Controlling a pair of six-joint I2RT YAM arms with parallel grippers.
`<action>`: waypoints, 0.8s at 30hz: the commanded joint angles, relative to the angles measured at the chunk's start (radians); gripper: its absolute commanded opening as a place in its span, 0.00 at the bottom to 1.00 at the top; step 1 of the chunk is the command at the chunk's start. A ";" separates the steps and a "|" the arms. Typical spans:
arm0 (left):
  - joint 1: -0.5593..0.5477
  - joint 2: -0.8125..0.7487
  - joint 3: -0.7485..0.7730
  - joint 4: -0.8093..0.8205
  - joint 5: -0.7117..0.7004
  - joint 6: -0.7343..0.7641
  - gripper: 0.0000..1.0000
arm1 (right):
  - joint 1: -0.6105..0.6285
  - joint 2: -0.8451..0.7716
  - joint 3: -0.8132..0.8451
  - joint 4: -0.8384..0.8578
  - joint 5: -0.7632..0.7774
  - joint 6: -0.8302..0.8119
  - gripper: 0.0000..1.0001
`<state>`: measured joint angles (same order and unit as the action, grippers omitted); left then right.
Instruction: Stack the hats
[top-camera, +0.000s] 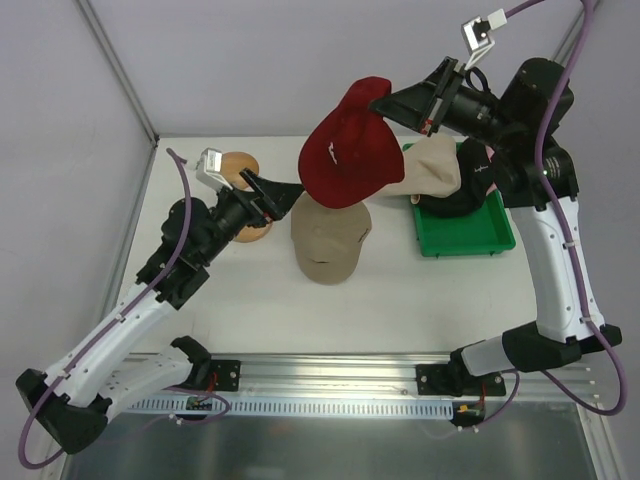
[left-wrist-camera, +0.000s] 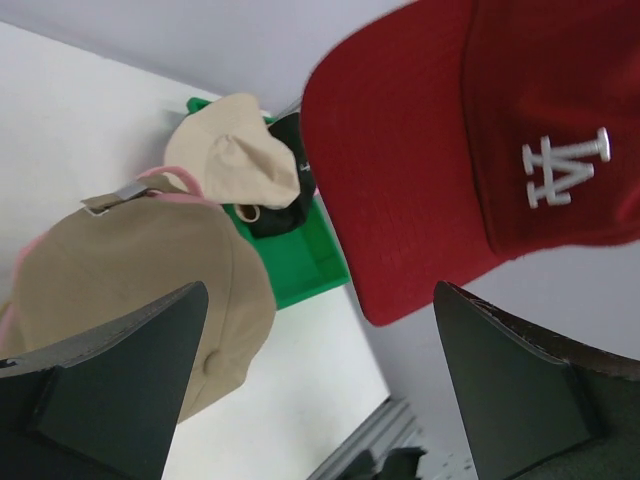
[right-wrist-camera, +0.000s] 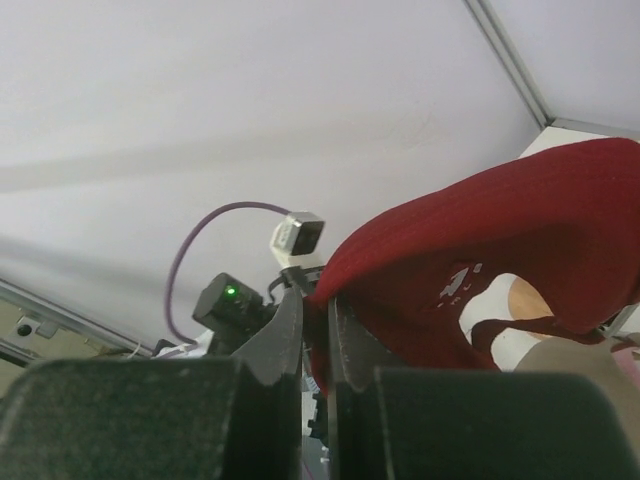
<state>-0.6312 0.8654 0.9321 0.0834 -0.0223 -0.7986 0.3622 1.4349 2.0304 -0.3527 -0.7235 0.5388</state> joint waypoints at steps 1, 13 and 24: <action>0.042 0.027 -0.044 0.264 0.128 -0.194 0.99 | 0.023 -0.041 0.033 0.084 -0.030 0.055 0.00; 0.047 0.142 -0.084 0.591 0.226 -0.321 0.99 | 0.058 -0.033 0.031 0.103 -0.033 0.093 0.00; 0.045 0.087 -0.096 0.613 0.243 -0.360 0.38 | 0.015 0.008 0.037 -0.081 0.067 -0.037 0.00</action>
<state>-0.5873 0.9955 0.8169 0.6285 0.1879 -1.1469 0.4004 1.4342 2.0327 -0.3717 -0.7010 0.5617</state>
